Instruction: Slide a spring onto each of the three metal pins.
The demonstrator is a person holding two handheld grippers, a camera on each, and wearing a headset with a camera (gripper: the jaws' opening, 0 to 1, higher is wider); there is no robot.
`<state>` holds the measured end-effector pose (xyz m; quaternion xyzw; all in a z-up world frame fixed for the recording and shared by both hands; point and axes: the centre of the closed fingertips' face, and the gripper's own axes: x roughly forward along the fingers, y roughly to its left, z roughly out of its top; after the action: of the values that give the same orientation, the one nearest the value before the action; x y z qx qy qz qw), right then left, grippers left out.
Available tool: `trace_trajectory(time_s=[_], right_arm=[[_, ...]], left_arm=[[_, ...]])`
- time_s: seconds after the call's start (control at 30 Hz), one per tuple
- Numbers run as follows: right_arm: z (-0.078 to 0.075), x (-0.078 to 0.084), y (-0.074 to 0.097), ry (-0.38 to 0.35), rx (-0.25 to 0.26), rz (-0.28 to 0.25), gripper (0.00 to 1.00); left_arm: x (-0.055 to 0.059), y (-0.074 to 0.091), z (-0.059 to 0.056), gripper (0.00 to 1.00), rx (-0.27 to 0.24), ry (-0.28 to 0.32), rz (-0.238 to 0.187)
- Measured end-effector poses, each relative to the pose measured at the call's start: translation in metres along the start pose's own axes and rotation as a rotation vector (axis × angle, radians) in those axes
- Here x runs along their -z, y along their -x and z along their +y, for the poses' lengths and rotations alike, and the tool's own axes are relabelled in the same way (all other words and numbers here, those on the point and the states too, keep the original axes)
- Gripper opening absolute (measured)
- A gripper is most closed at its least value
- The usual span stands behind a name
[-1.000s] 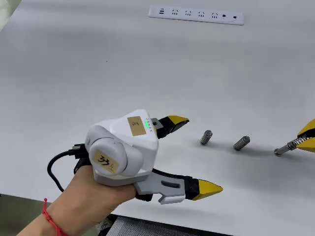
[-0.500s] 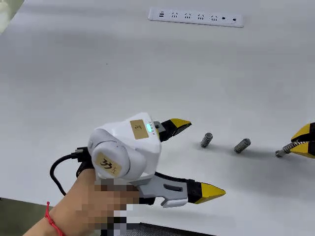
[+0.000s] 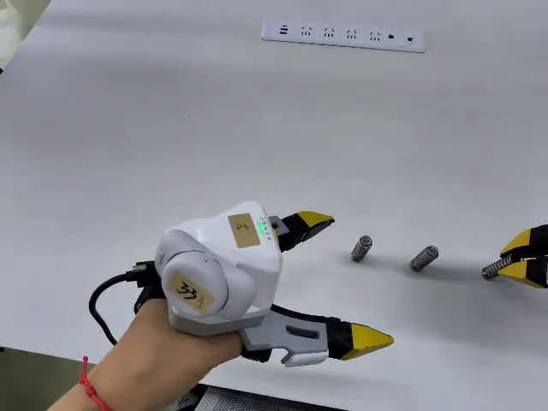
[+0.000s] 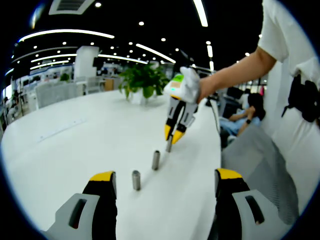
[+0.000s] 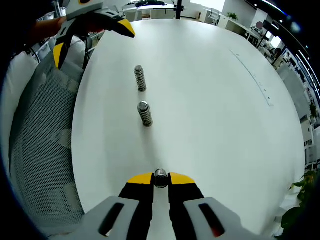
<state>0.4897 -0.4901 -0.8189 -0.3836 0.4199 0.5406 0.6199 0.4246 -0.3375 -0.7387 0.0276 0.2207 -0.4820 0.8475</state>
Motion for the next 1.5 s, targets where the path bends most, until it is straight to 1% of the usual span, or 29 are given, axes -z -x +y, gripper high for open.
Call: trace_trajectory(time_s=[0.23, 0.33, 0.5, 0.57, 0.63, 0.73, 0.83, 0.9, 0.97, 1.0, 1.07, 1.1, 1.13, 1.17, 1.23, 1.33, 1.4, 1.43, 1.5], right_arm=[[0.002, 0.0, -0.003, -0.006, 0.004, -0.002, 0.12], [0.001, -0.002, -0.003, -0.016, 0.009, -0.011, 0.12], [0.002, -0.001, -0.005, -0.018, 0.014, -0.013, 0.13], [0.001, -0.002, -0.004, -0.026, 0.022, -0.024, 0.14], [0.001, -0.003, -0.002, -0.043, 0.03, -0.042, 0.19], [-0.001, -0.005, 0.006, -0.065, 0.047, -0.066, 0.19], [-0.003, -0.008, 0.017, -0.125, 0.072, -0.128, 0.23], [-0.004, -0.009, 0.027, -0.179, 0.087, -0.184, 0.25], [-0.006, -0.01, 0.038, -0.238, 0.105, -0.25, 0.28], [-0.007, -0.009, 0.045, -0.272, 0.115, -0.292, 0.3], [-0.006, -0.008, 0.053, -0.33, 0.125, -0.354, 0.36], [-0.005, -0.007, 0.059, -0.356, 0.131, -0.407, 0.39], [-0.005, -0.006, 0.063, -0.369, 0.138, -0.436, 0.42], [-0.003, -0.003, 0.069, -0.39, 0.146, -0.478, 0.44], [0.001, 0.002, 0.074, -0.419, 0.15, -0.516, 0.51], [0.012, 0.015, 0.08, -0.436, 0.166, -0.554, 0.59], [0.018, 0.018, 0.084, -0.453, 0.172, -0.581, 0.63], [0.022, 0.02, 0.086, -0.461, 0.174, -0.603, 0.66], [0.029, 0.022, 0.09, -0.47, 0.178, -0.631, 0.69]], left_arm=[[0.002, 0.001, 0.0, 0.81, -0.004, 0.0, 0.006], [0.002, 0.002, -0.001, 0.81, -0.006, 0.0, 0.008], [0.003, 0.003, -0.001, 0.81, -0.008, -0.003, 0.013], [0.003, 0.003, -0.001, 0.81, -0.01, -0.005, 0.016], [0.004, 0.003, -0.001, 0.81, -0.01, -0.01, 0.022], [0.005, 0.004, -0.001, 0.81, -0.01, -0.015, 0.031], [0.008, 0.006, -0.001, 0.82, -0.013, -0.023, 0.043], [0.009, 0.007, -0.001, 0.82, -0.016, -0.03, 0.05], [0.009, 0.008, 0.0, 0.83, -0.024, -0.045, 0.057], [0.008, 0.008, 0.001, 0.84, -0.028, -0.053, 0.057], [0.009, 0.009, 0.002, 0.86, -0.033, -0.059, 0.063], [0.009, 0.01, 0.002, 0.88, -0.038, -0.067, 0.066], [0.008, 0.01, 0.002, 0.88, -0.04, -0.07, 0.064], [0.007, 0.012, 0.003, 0.89, -0.044, -0.074, 0.06], [0.006, 0.013, 0.003, 0.92, -0.049, -0.065, 0.049], [0.005, 0.016, 0.004, 0.94, -0.058, -0.067, 0.04], [0.006, 0.017, 0.004, 0.98, -0.064, -0.071, 0.036], [0.006, 0.018, 0.004, 0.99, -0.066, -0.07, 0.039], [0.007, 0.019, 0.004, 1.0, -0.071, -0.069, 0.038]])
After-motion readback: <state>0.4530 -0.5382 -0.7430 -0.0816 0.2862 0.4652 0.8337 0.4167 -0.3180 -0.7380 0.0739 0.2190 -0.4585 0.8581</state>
